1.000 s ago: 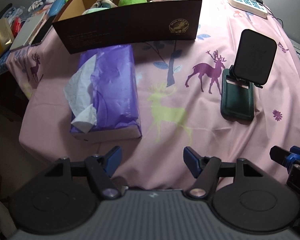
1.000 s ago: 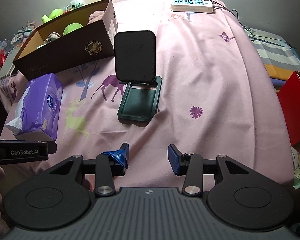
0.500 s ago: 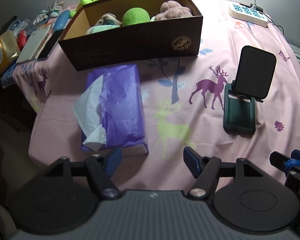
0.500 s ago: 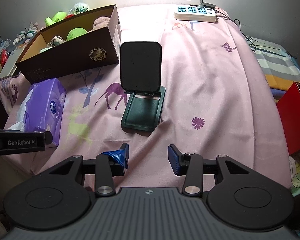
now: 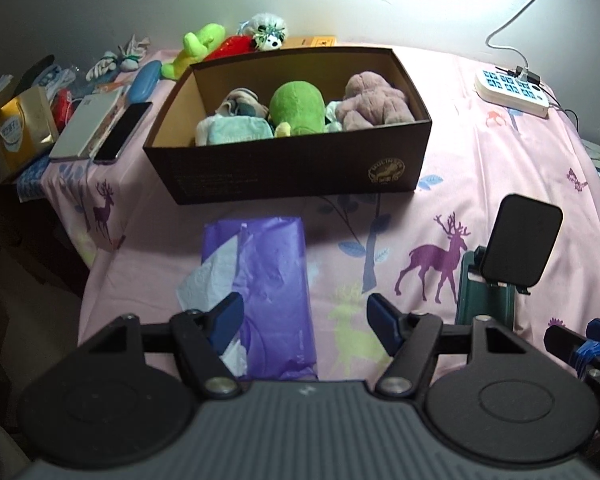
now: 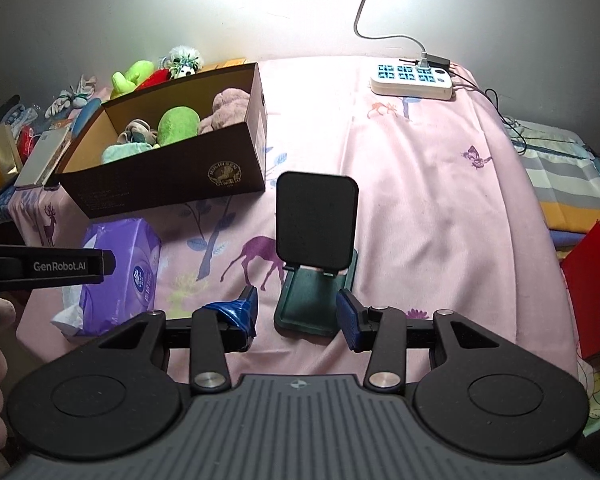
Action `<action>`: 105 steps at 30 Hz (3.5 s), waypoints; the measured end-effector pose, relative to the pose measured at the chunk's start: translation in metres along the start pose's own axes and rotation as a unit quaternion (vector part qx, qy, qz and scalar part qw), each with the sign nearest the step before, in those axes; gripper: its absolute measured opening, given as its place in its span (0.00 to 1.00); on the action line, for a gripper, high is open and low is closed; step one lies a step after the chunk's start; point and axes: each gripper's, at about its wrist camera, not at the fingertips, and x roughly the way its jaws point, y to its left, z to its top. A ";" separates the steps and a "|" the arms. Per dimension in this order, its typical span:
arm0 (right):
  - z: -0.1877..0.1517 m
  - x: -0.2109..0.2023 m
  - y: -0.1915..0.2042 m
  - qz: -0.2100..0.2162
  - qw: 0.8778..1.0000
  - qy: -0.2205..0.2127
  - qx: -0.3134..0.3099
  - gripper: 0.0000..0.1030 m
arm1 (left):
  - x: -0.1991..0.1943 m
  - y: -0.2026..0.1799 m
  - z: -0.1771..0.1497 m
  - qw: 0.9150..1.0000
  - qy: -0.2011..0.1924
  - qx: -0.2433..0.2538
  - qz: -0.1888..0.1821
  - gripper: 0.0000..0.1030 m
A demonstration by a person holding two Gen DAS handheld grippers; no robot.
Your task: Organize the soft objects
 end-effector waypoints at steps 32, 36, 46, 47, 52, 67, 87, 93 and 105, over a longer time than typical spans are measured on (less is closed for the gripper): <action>0.109 0.048 0.087 0.002 0.996 -0.088 -0.013 0.27 | 0.046 0.074 0.122 0.995 -0.077 0.016 0.058 0.68; 0.110 0.060 0.088 -0.011 0.997 -0.081 -0.009 0.27 | 0.056 0.074 0.127 0.996 -0.068 0.017 0.051 0.68; 0.114 0.085 0.089 -0.027 0.998 -0.065 -0.001 0.27 | 0.081 0.077 0.139 0.998 -0.049 0.015 0.044 0.70; 0.115 0.087 0.089 -0.028 0.998 -0.064 -0.001 0.27 | 0.083 0.077 0.140 0.998 -0.046 0.014 0.044 0.71; 0.116 0.096 0.090 -0.034 0.997 -0.064 -0.001 0.28 | 0.094 0.078 0.143 0.999 -0.035 0.012 0.037 0.71; 0.117 0.108 0.097 -0.028 0.997 -0.067 -0.013 0.28 | 0.106 0.081 0.145 0.999 -0.028 0.001 0.024 0.72; 0.115 0.110 0.100 -0.021 0.998 -0.065 -0.016 0.28 | 0.110 0.080 0.142 0.999 -0.030 -0.001 0.014 0.72; 0.114 0.112 0.100 -0.018 0.998 -0.062 -0.014 0.28 | 0.112 0.081 0.142 1.000 -0.024 -0.007 0.009 0.72; 0.114 0.112 0.098 -0.013 0.998 -0.062 -0.012 0.28 | 0.112 0.080 0.141 1.000 -0.026 -0.008 -0.002 0.71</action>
